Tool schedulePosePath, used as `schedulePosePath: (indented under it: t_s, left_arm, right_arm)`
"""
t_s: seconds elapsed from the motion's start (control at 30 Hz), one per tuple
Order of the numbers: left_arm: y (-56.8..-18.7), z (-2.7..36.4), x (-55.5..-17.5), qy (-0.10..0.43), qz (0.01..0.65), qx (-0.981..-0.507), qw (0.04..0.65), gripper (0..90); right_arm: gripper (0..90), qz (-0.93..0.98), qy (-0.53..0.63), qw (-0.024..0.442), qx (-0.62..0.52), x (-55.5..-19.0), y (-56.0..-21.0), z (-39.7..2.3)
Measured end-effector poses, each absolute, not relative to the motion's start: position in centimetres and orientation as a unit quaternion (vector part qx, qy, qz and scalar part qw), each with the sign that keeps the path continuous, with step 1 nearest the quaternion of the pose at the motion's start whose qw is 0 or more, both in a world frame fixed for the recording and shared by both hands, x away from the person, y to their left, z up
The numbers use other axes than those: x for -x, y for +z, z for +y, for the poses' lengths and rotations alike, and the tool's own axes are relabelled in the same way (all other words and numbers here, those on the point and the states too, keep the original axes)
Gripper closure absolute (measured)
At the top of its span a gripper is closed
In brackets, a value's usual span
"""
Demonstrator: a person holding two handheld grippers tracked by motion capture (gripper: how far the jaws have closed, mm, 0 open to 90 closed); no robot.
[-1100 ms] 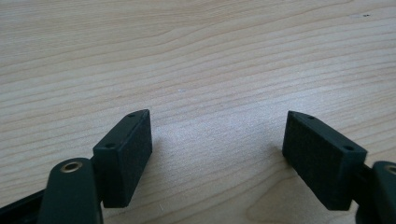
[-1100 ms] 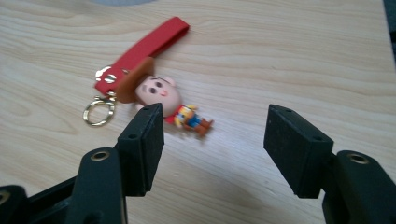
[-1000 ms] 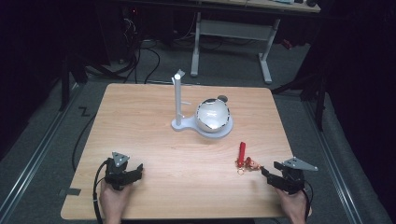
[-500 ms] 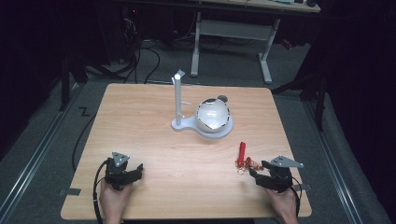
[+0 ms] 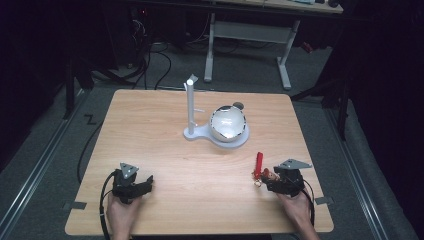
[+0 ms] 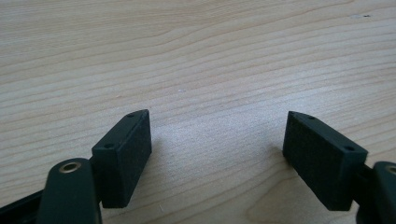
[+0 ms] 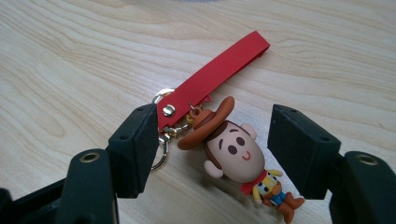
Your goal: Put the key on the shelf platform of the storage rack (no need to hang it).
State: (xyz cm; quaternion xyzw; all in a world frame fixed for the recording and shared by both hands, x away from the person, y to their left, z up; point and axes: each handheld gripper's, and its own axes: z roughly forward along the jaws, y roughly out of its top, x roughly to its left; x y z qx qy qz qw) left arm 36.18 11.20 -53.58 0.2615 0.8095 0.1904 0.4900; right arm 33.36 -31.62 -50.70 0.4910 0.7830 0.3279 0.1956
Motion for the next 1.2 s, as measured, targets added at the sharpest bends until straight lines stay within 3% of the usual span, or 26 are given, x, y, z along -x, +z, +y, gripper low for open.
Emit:
schedulePosePath:
  t_s: [0.47, 1.2]
  left_arm:
    - [-53.6, 11.2, -36.2, 0.188, 0.810, -0.263, 0.490, 23.5]
    - [-53.6, 11.2, -36.2, 0.187, 0.809, -0.264, 0.490, 23.2]
  right_arm:
    - [44.4, 0.797, 0.307, 0.184, -0.487, -34.5, -51.8, -31.6]
    - [46.7, 0.796, 0.316, 0.195, -0.478, -34.2, -50.7, -32.4]
